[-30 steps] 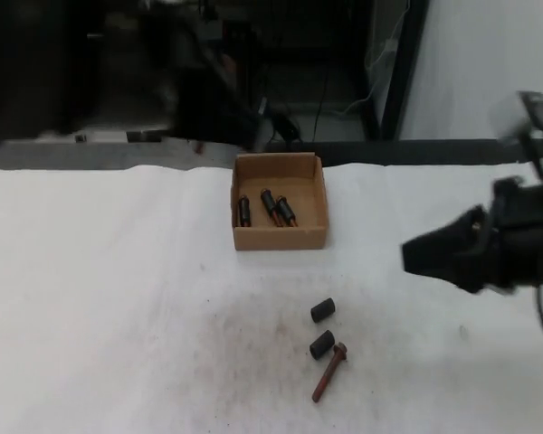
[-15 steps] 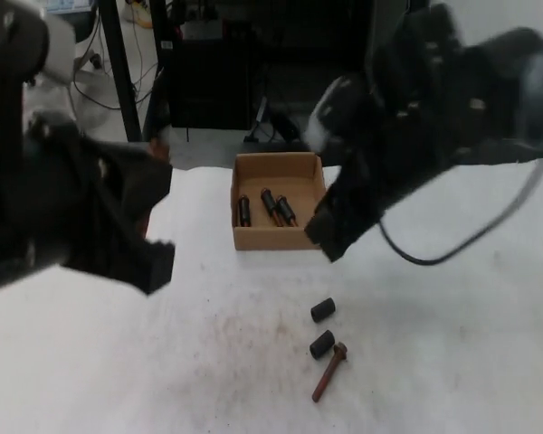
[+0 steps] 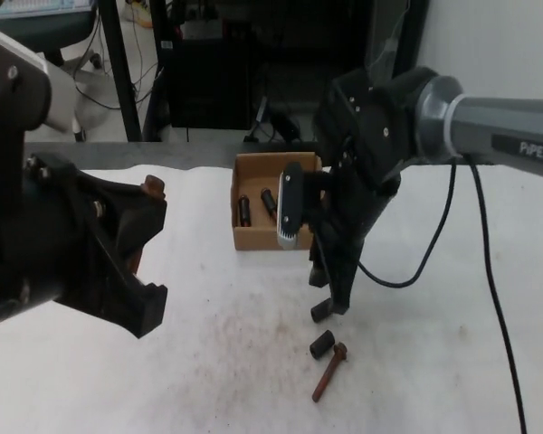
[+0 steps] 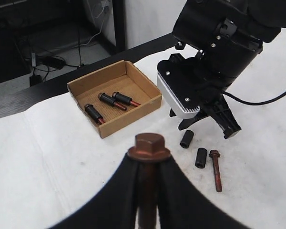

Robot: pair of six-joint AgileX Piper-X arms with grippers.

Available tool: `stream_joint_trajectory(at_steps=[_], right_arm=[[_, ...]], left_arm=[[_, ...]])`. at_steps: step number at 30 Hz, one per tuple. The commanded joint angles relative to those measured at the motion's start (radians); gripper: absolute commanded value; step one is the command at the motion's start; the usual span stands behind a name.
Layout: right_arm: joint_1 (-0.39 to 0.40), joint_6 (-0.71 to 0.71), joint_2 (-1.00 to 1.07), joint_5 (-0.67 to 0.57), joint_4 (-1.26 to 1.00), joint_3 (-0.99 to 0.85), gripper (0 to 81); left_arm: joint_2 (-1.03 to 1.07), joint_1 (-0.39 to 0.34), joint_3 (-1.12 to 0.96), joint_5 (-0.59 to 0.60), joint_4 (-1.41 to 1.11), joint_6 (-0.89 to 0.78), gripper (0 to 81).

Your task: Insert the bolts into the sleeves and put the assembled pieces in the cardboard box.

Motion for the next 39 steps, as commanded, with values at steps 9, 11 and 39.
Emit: stream_joint_trajectory(at_steps=[9, 11, 39], right_arm=[[0.000, -0.072, 0.060, 0.000, 0.023, -0.003, 30.9], [0.000, -0.072, 0.077, 0.000, 0.026, -0.003, 30.9], [-0.025, -0.116, 0.080, -0.007, 0.089, -0.003, 30.9]], left_arm=[[-0.012, 0.004, -0.002, 0.000, -0.005, 0.022, 0.2], [-0.012, 0.004, -0.002, 0.000, -0.005, 0.022, 0.2], [-0.012, 0.004, -0.002, 0.000, -0.005, 0.022, 0.2]])
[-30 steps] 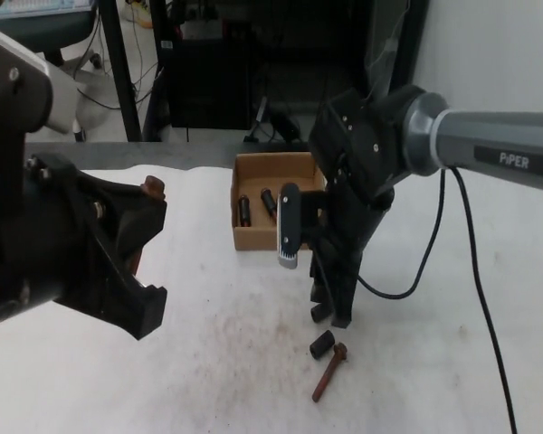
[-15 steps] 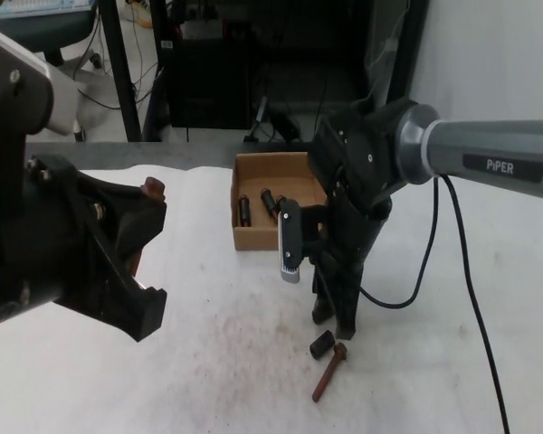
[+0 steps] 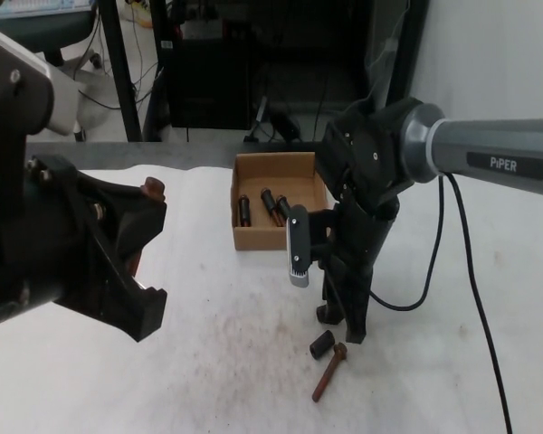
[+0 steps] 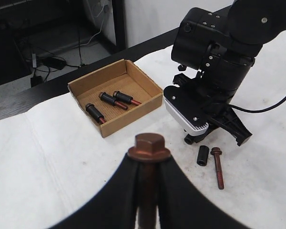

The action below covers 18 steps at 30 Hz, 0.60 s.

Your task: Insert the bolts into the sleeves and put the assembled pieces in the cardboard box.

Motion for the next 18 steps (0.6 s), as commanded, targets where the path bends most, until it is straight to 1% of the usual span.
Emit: stream_joint_trajectory(at_steps=[1, 18], right_arm=[[-0.004, -0.012, 0.005, -0.009, -0.003, -0.002, 30.9], [0.000, -0.012, 0.048, -0.009, -0.045, -0.002, 30.9]], left_arm=[[-0.012, 0.004, -0.002, 0.000, -0.010, 0.002, 0.2], [-0.012, 0.004, -0.002, 0.000, -0.010, 0.002, 0.2]])
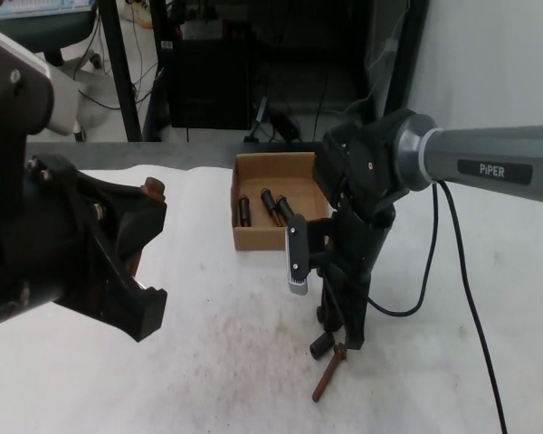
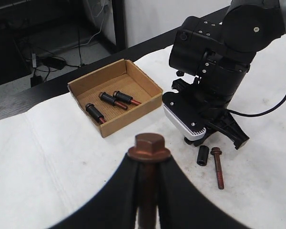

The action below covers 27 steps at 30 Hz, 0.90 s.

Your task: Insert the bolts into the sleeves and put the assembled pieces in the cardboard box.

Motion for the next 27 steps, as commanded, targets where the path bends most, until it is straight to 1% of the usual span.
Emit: stream_joint_trajectory(at_steps=[1, 3, 4, 5, 7, 8, 11, 14, 17, 19, 20, 24, 25, 26, 27], right_arm=[[0.000, -0.006, 0.014, -0.009, -0.045, -0.002, 30.9], [0.000, -0.001, 0.014, -0.009, -0.062, -0.002, 29.3], [0.000, 0.008, 0.014, -0.009, -0.068, -0.002, 25.6], [0.000, 0.021, 0.014, -0.009, -0.067, -0.002, 19.4], [0.000, 0.062, 0.014, -0.009, -0.065, -0.002, 2.2], [0.000, 0.098, 0.014, -0.009, -0.065, -0.002, 0.4], [0.000, 0.160, 0.012, -0.007, -0.058, -0.002, 0.8], [0.000, 0.179, -0.013, -0.007, -0.050, -0.004, 0.8], [0.000, 0.262, -0.072, -0.035, -0.052, -0.009, 0.8], [0.000, 0.349, -0.131, -0.109, -0.060, -0.009, 0.8], [0.000, 0.417, -0.166, -0.157, -0.072, -0.009, 0.8], [-0.018, 0.691, -0.306, -0.433, -0.136, -0.009, 0.8], [-0.020, 0.734, -0.334, -0.497, -0.144, -0.009, 0.8], [-0.023, 0.789, -0.374, -0.558, -0.157, -0.006, 0.8], [-0.023, 0.812, -0.400, -0.611, -0.165, -0.001, 0.8]], left_arm=[[-0.012, 0.004, -0.002, 0.000, -0.010, 0.002, 0.2], [-0.012, 0.004, -0.002, 0.000, -0.010, 0.002, 0.2], [-0.012, 0.004, -0.002, 0.000, -0.010, 0.002, 0.2], [-0.012, 0.004, -0.002, 0.000, -0.010, 0.002, 0.2], [-0.012, 0.004, -0.002, 0.000, -0.010, 0.002, 0.2], [-0.012, 0.004, -0.002, 0.000, -0.010, 0.002, 0.2], [-0.012, 0.004, -0.002, 0.000, -0.010, 0.002, 0.2], [-0.012, 0.004, -0.002, 0.000, -0.012, 0.002, 0.2], [-0.020, 0.004, -0.002, 0.000, -0.046, 0.002, 0.2], [-0.034, 0.004, -0.002, 0.000, -0.108, 0.002, 0.2], [-0.042, 0.004, -0.002, 0.000, -0.153, 0.002, 0.2], [-0.058, 0.004, -0.002, 0.004, -0.369, 0.002, 0.2], [-0.058, 0.004, -0.002, 0.023, -0.421, 0.002, 0.2], [-0.049, 0.004, 0.000, 0.063, -0.485, 0.002, 0.2], [-0.040, 0.004, -0.001, 0.109, -0.549, 0.002, 0.2]])
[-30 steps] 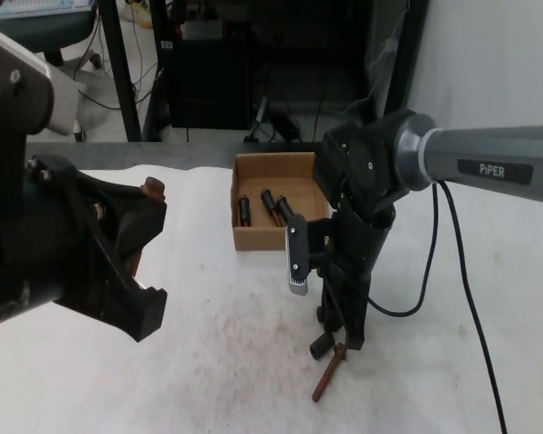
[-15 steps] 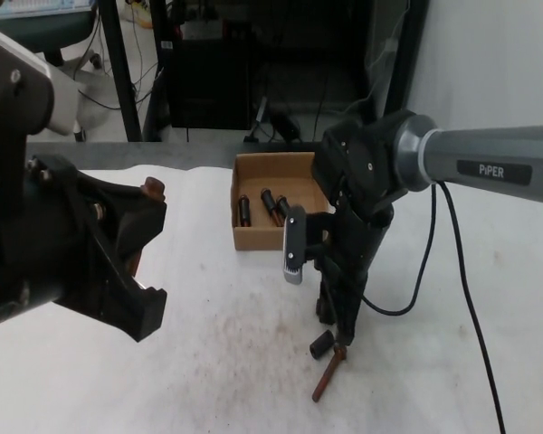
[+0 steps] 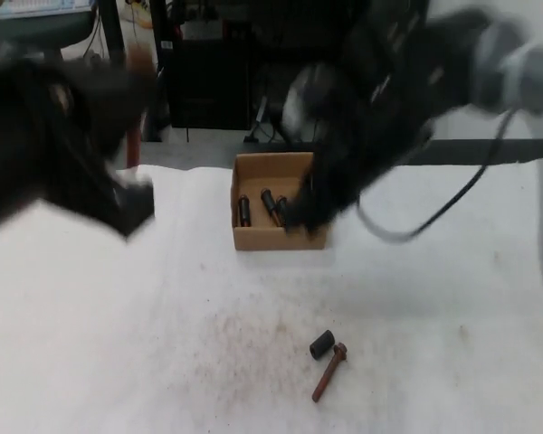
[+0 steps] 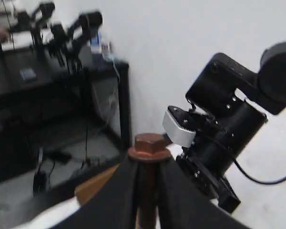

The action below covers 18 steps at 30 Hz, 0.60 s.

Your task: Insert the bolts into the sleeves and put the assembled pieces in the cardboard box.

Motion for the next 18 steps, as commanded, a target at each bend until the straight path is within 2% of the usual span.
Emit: stream_joint_trajectory(at_steps=[1, 4, 9, 11, 14, 18], right_arm=[[-0.010, 0.217, -0.134, -0.302, -0.050, 0.002, 0.8], [-0.002, 0.229, -0.216, -0.347, -0.048, 0.002, 0.8], [0.014, 0.219, -0.311, -0.362, -0.050, 0.002, 0.8], [0.017, 0.207, -0.336, -0.362, -0.050, 0.002, 0.8], [0.016, 0.201, -0.351, -0.378, -0.063, 0.005, 0.8], [0.024, 0.213, -0.362, -0.475, -0.160, 0.064, 0.8]], left_arm=[[0.018, 0.004, -0.005, 0.132, -0.268, -0.007, 0.2], [0.071, 0.004, -0.005, 0.262, -0.425, -0.110, 0.2], [0.197, 0.035, -0.005, 0.510, -0.640, -0.434, 0.2], [0.241, 0.052, -0.005, 0.572, -0.759, -0.540, 0.2], [0.293, 0.082, -0.005, 0.611, -0.933, -0.689, 0.2], [0.333, 0.126, -0.005, 0.636, -1.058, -0.838, 0.2]])
